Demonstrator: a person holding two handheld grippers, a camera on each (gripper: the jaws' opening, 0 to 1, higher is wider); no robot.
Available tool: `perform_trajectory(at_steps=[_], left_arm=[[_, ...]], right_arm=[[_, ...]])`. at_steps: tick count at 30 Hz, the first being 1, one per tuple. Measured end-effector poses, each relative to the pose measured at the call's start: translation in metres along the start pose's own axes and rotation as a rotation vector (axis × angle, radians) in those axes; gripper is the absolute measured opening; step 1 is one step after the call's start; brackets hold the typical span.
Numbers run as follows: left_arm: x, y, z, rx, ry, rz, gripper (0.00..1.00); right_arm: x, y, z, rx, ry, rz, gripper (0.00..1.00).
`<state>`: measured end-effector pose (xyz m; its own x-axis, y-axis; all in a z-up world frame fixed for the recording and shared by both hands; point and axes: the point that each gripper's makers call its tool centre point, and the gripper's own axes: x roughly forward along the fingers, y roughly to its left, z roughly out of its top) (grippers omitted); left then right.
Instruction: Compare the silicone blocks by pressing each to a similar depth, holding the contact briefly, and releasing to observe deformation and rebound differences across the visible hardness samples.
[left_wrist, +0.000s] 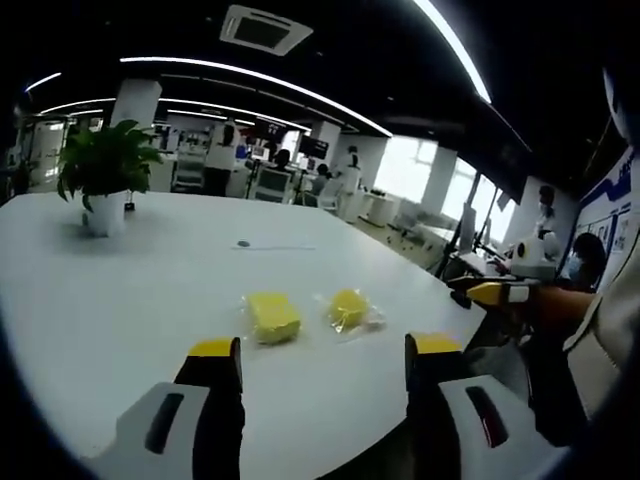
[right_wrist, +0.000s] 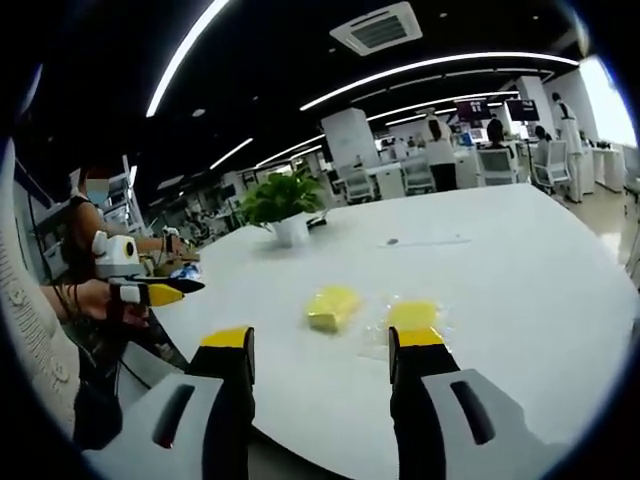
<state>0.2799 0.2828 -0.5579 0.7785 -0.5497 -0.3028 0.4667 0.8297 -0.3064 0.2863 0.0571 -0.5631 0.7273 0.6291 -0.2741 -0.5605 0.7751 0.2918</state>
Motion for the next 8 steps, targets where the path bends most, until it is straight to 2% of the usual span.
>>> perform_trajectory(at_steps=[8], left_arm=[[-0.0009, -0.0018, -0.0038, -0.022, 0.010, -0.009, 0.68]], right_arm=[[0.0017, 0.0007, -0.0018, -0.005, 0.005, 0.004, 0.52]])
